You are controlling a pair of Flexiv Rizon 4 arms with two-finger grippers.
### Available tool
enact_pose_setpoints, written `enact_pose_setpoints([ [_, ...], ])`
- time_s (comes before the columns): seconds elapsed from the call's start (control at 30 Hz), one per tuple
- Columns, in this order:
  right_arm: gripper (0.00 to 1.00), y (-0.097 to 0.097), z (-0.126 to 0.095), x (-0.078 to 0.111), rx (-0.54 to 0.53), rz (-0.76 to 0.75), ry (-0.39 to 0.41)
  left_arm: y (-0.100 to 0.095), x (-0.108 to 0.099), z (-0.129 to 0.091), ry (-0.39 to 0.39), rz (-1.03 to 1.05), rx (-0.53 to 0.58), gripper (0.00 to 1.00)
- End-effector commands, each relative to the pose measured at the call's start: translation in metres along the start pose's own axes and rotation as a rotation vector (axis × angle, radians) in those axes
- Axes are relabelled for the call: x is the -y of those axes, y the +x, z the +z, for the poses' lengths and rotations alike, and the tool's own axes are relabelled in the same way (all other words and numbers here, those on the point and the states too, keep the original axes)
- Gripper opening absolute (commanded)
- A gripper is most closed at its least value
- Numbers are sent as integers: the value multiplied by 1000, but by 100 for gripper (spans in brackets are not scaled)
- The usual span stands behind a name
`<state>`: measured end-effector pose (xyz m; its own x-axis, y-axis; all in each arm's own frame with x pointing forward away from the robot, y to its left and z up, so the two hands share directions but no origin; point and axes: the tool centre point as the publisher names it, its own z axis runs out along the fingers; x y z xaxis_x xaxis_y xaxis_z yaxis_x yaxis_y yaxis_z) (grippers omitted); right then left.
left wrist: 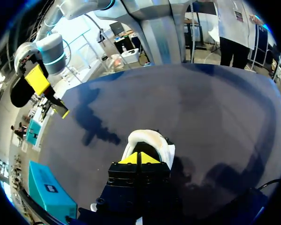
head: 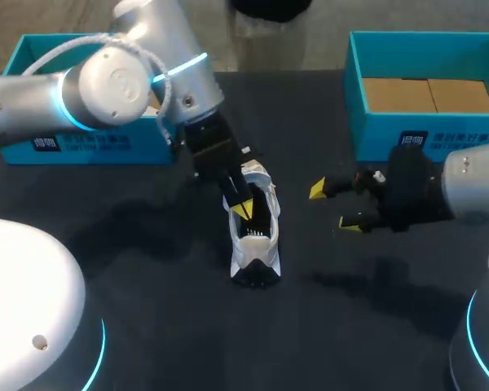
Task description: Take the shoe out of the shoebox, open the shoe tongue, remove and reinsert the insole, then place the shoe into the shoebox
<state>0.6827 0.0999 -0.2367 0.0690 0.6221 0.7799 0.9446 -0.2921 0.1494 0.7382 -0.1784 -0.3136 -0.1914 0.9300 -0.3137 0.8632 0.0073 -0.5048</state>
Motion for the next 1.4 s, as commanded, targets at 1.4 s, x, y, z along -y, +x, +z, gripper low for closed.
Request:
enact_pose_setpoints([
  [1.4, 100, -5, -72, 0, 112, 19, -47, -2, -6, 6, -80, 3, -169, 0],
])
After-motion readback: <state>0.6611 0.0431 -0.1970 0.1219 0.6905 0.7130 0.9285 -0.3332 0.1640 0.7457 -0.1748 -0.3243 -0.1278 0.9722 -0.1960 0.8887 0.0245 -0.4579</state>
